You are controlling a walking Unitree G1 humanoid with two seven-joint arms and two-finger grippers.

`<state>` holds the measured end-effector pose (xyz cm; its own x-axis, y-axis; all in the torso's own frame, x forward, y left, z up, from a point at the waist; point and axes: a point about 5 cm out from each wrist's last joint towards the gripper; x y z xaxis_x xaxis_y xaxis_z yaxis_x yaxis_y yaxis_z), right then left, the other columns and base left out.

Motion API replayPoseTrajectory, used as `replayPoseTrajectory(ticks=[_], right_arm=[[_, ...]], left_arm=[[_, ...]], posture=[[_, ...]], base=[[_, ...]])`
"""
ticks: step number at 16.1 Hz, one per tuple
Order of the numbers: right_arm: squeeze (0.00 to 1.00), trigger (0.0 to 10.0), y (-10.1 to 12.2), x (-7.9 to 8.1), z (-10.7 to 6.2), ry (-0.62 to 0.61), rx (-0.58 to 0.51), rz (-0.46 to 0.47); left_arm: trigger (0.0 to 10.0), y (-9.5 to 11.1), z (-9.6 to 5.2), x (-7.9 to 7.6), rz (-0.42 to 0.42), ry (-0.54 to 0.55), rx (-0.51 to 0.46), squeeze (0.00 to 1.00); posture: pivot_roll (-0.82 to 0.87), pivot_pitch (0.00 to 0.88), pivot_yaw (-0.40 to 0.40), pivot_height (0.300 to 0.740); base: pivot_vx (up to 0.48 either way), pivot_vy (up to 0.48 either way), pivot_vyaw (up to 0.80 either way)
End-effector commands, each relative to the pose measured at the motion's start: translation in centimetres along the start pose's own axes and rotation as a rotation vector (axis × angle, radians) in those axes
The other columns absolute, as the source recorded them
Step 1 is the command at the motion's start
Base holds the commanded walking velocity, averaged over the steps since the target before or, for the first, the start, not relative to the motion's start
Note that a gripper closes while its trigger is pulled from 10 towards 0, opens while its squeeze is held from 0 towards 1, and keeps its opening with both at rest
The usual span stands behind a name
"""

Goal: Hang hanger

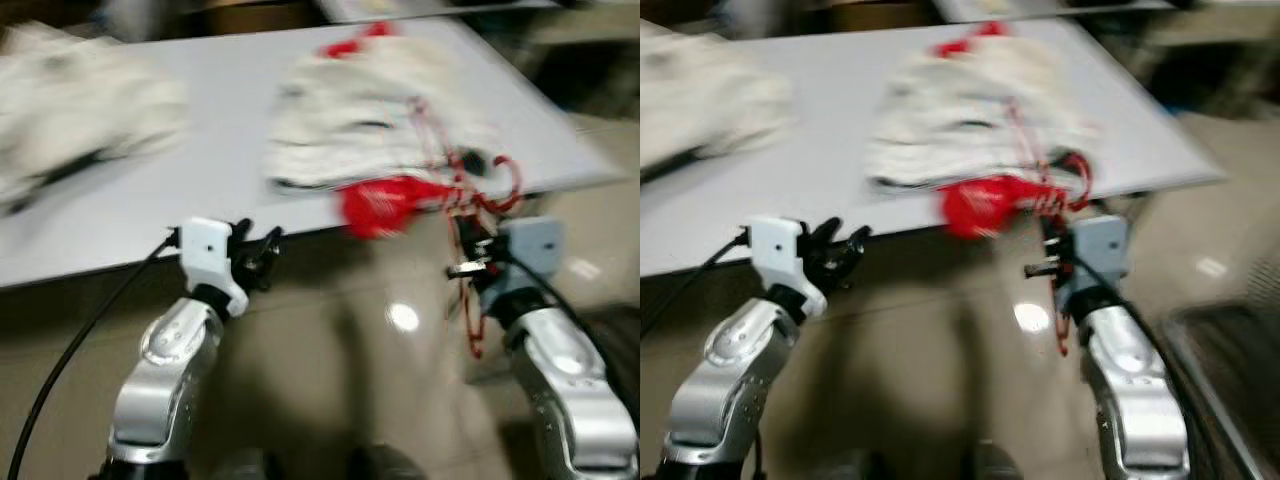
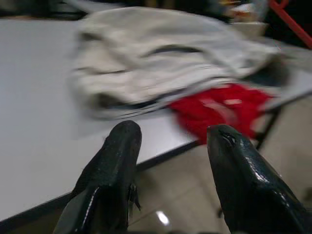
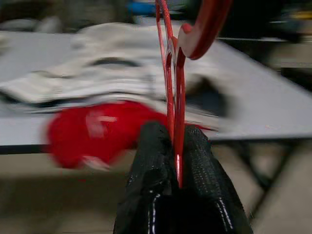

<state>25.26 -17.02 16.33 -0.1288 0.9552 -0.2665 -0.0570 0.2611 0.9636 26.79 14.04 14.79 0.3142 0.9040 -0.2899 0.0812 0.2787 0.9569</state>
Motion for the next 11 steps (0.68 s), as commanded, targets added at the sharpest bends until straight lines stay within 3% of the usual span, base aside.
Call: replayPoseTrajectory(ticks=[1, 3, 4, 11], right_arm=[[0.00, 10.0, 0.1, 0.4, -0.2, 0.008, -0.001, 0.031], [0.00, 10.0, 0.1, 0.1, -0.5, -0.015, 0.023, 0.062], [0.00, 10.0, 0.0, 0.1, -0.5, -0.013, 0.028, 0.059], [0.00, 10.0, 0.0, 1.0, -0.4, 0.061, 0.027, 0.030]], left_arm=[[10.0, 0.1, -0.3, 0.6, 0.013, 0.011, 0.001, 0.25], [10.0, 0.4, -0.2, 1.2, -0.019, 0.033, -0.030, 0.11], [10.0, 0.5, -0.3, 1.3, -0.018, 0.035, -0.033, 0.11], [10.0, 0.5, -0.3, 2.1, 0.010, 0.066, -0.032, 0.11]], posture=[[-0.12, 0.142, 0.022, 0.740], [-0.13, 0.143, 0.019, 0.740], [-0.13, 0.143, 0.019, 0.740], [-0.13, 0.146, 0.019, 0.740]], base=[[0.000, 0.000, -0.80], [0.000, 0.000, -0.80], [0.000, 0.000, -0.80], [0.349, 0.000, 0.00]])
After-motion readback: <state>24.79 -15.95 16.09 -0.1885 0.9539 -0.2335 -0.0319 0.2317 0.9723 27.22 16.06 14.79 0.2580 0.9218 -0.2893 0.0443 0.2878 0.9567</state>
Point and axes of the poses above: a point about 5 cm out from each wrist's last joint towards the gripper, its own z axis pointing out of the wrist towards the gripper, its own y axis along the axis of the wrist's last joint, x = y × z, and after that the axes turned 13 degrees about -z, right-handed
